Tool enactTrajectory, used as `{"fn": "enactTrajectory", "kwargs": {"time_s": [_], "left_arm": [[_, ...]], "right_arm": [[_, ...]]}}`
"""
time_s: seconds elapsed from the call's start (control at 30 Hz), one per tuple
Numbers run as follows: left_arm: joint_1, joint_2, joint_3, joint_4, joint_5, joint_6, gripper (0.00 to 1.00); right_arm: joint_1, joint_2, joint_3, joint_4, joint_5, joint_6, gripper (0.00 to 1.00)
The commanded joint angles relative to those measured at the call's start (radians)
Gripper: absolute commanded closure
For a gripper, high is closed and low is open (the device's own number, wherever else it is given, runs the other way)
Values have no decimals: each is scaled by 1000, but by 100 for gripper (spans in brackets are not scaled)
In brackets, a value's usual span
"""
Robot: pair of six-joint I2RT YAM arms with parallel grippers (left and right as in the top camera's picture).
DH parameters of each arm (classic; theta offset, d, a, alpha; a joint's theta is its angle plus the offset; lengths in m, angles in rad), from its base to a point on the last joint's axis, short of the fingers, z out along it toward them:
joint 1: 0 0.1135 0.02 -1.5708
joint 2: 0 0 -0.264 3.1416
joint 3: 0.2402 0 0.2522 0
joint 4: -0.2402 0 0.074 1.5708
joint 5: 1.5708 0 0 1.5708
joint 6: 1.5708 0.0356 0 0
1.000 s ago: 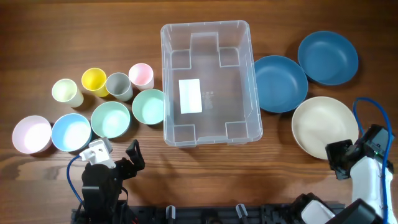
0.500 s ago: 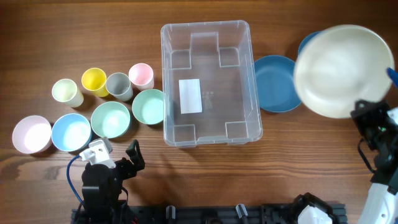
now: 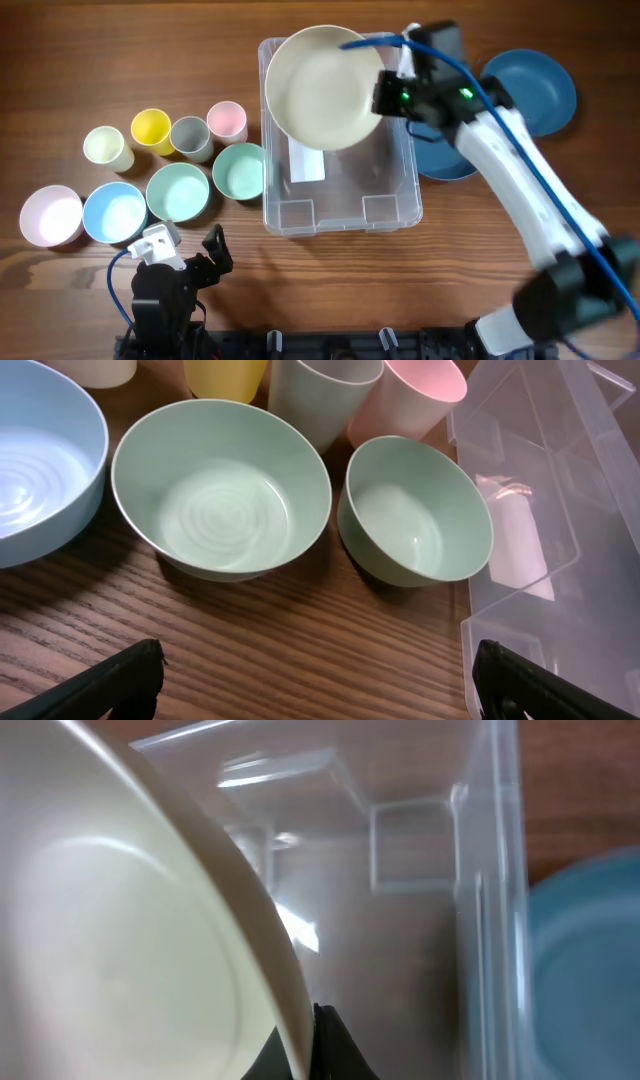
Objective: Pack container
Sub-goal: 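Lift the cream bowl with the right gripper and place it in the bin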
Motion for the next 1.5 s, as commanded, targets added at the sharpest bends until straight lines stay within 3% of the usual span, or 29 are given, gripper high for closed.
{"fn": "enactTrajectory", "kwargs": {"time_s": [0.0, 0.33, 0.6, 0.63, 0.83, 1.07, 1.13, 1.27, 1.47], "left_arm": [[8, -9, -4, 3, -3, 20, 0], [8, -9, -4, 3, -3, 20, 0], [7, -9, -4, 3, -3, 20, 0], [8, -9, -4, 3, -3, 20, 0], [8, -9, -4, 3, -3, 20, 0], [8, -9, -4, 3, -3, 20, 0], [8, -9, -4, 3, -3, 20, 0], [8, -9, -4, 3, -3, 20, 0], [8, -9, -4, 3, -3, 20, 0]], "right_arm": [[-6, 165, 164, 9, 66, -24, 96], [-5, 271, 183, 52, 60, -28, 95], [-6, 254, 184, 108, 61, -28, 69], [-8, 238, 184, 107, 65, -30, 63], [-62, 82, 184, 73, 85, -20, 46], [-323, -29, 184, -79, 124, 51, 32], [-468, -4, 183, -146, 123, 91, 24], [-652, 84, 183, -206, 96, 79, 22], [-801, 288, 182, -249, 58, 79, 11]]}}
